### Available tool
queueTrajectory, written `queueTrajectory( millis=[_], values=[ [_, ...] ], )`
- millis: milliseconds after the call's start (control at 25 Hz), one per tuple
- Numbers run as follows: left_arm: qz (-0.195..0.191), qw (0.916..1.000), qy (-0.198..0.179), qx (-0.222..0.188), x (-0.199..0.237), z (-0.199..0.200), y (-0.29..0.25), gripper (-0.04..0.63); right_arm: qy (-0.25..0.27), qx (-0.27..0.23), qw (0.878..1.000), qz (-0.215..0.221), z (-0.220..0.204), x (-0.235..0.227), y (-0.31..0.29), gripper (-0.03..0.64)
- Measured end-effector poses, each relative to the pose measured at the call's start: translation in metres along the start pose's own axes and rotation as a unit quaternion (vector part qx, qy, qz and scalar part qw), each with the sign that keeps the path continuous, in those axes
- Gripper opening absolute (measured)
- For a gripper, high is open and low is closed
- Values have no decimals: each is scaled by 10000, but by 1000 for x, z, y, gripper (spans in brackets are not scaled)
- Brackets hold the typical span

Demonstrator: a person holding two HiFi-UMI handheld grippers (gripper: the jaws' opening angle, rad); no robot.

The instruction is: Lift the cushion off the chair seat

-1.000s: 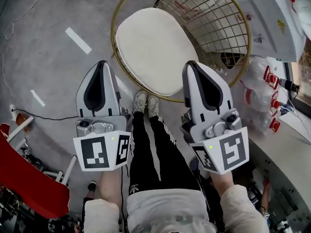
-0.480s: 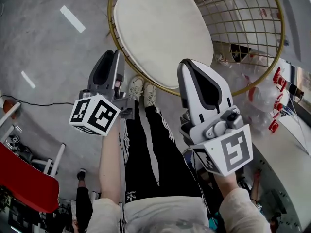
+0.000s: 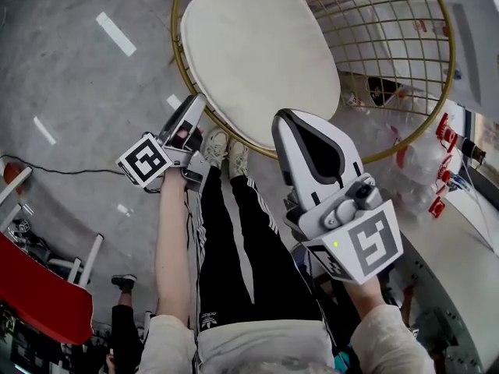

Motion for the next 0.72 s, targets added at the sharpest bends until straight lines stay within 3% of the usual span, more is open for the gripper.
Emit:
queueTrajectory(
  millis=[80,320,520,720],
  values=[
    [-51,9996,241,137,5,-4,-4,201,-27,38,10000,21,-3,-1,-1,17],
    [31,9987,-117,489,17,-2,-19,204,-97,117,9999,59,-11,-3,-3,17],
    [-31,9984,68,569,21,-5,-28,202,-104,168,9997,113,-14,-3,-5,17],
    [-170,9971,-9,744,17,-5,-38,202,-30,175,9997,177,-15,0,-7,17]
  ],
)
Point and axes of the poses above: the fingertips, and each gripper's own axes: y backward along the fingers, x to its left, z out of its top, the point moved 9 cm from there along y, backward along the fingers, and after that the axes turned 10 degrees about x, right-handed, at the moved point
